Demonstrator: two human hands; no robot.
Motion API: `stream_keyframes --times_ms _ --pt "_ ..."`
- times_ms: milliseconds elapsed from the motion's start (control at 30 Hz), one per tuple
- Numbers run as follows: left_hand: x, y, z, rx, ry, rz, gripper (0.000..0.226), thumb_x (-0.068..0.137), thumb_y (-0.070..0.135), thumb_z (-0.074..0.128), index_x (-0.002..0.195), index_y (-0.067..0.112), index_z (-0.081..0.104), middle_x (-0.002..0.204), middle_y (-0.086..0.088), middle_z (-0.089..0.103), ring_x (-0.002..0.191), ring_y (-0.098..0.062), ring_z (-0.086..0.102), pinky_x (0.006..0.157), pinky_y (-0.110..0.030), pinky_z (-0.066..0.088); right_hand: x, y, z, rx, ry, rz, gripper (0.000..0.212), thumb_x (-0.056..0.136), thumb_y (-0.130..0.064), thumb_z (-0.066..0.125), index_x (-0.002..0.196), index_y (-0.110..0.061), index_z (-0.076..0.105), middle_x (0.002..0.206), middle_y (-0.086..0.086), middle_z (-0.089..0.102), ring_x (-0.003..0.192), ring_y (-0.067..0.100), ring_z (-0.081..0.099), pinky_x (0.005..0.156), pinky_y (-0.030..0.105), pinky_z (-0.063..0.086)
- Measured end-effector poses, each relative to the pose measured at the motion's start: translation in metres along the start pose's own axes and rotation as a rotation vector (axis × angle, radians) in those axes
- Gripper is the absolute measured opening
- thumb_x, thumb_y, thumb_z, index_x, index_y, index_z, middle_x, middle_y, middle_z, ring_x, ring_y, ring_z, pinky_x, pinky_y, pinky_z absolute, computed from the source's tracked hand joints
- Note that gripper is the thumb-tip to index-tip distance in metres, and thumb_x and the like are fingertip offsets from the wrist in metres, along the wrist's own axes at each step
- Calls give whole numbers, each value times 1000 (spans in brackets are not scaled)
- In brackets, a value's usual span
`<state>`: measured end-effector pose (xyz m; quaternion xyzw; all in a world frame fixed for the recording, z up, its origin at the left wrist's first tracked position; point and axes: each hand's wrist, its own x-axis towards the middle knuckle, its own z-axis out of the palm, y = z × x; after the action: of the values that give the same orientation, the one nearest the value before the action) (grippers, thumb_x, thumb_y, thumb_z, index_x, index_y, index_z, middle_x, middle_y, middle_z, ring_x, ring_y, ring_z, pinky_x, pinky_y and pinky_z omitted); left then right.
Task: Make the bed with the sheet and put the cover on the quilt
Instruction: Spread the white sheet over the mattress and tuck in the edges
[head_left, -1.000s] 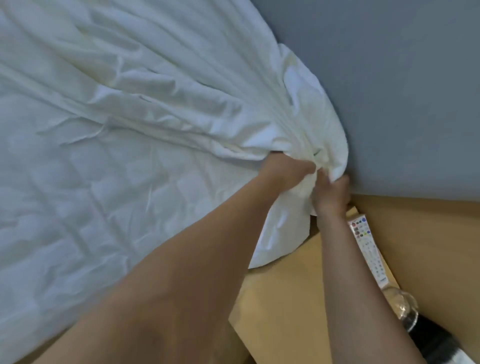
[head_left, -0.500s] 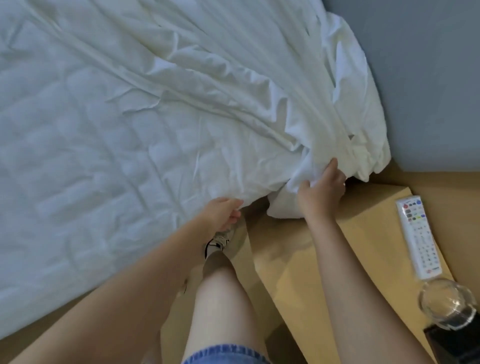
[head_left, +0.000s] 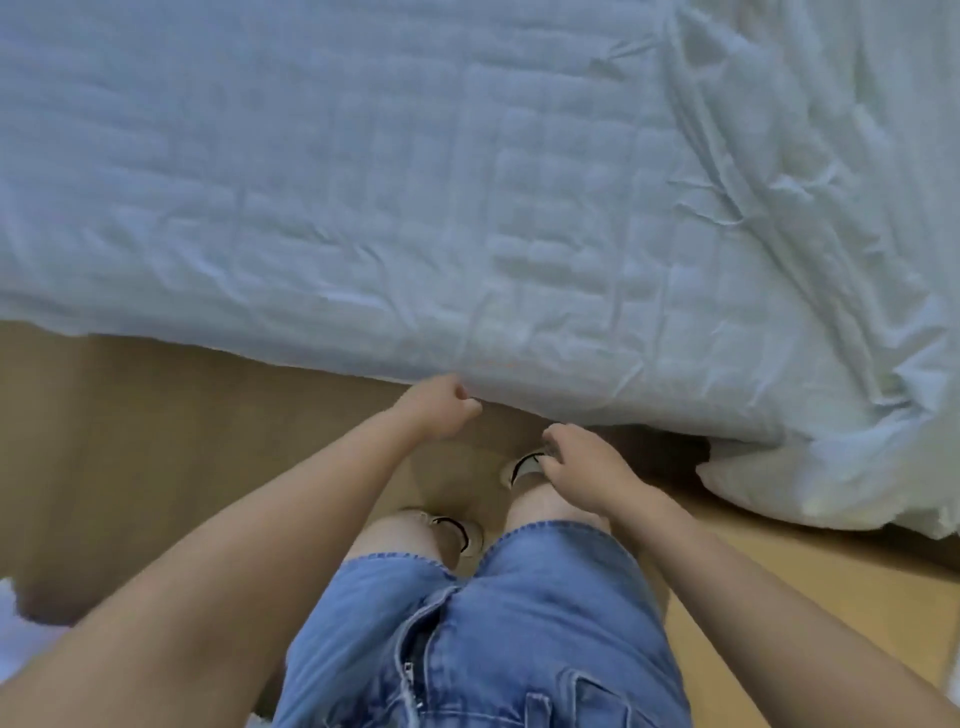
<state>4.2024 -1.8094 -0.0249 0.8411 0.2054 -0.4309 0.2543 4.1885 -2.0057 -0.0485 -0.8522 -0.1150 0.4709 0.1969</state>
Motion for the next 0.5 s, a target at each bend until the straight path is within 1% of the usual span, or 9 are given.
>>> stream_keyframes --times_ms 67,167,200,233,300,333,367,400,500 --pt "-30 -64 -5 -156 69 -53 31 91 31 53 112 9 60 118 -9 61 107 -25 56 84 -30 42 4 -52 16 -136 -36 -95 41 96 -25 43 135 -12 44 132 8 51 119 25 49 93 34 42" --pt "-87 -166 7 -330 102 -138 33 93 32 53 115 9 59 120 -7 59 110 -24 54 88 -28 41 1 -130 51 -326 -108 -203 26 96 -24 42 118 -11 49 114 9 53 108 26 52 80 30 40" --pt "-106 -201 17 -411 106 -179 32 93 32 54 115 9 59 118 -7 59 107 -23 55 86 -28 41 -1 -154 65 -371 -132 -221 28 96 -23 42 119 -11 51 115 8 55 107 26 53 79 30 39" --pt "-125 -234 28 -513 115 -221 30 93 31 55 112 9 59 113 -7 60 99 -22 56 81 -27 42 -3 -176 80 -407 -152 -240 29 96 -23 43 119 -9 52 115 7 57 106 26 55 79 31 40" --pt "-165 -297 51 -728 159 -313 21 93 27 55 103 9 59 102 -8 61 80 -17 53 69 -26 41 -8 -219 111 -462 -188 -266 26 95 -20 43 109 -4 56 107 9 60 100 28 57 77 34 42" --pt "-183 -326 61 -816 195 -370 17 93 25 55 99 10 58 98 -8 60 74 -16 51 66 -25 39 -10 -239 126 -486 -206 -280 26 94 -19 43 107 -2 57 105 11 61 99 30 57 78 35 44" --pt "-200 -351 72 -885 232 -421 15 93 25 55 97 10 58 97 -8 61 74 -15 51 66 -25 39 -10 -257 140 -497 -221 -302 27 93 -18 44 107 0 58 105 13 63 99 31 58 80 36 45" --pt "-215 -374 82 -940 259 -472 15 93 25 55 97 11 58 97 -7 61 78 -16 53 70 -26 40 -10 -273 152 -505 -241 -321 27 93 -18 45 106 2 59 104 14 64 98 32 58 79 36 45" --pt "-248 -426 112 -1102 298 -589 19 93 32 53 95 15 60 100 -5 64 92 -20 59 84 -32 46 -4 -321 187 -583 -306 -386 24 92 -17 47 90 4 59 87 17 64 84 34 59 64 33 37"
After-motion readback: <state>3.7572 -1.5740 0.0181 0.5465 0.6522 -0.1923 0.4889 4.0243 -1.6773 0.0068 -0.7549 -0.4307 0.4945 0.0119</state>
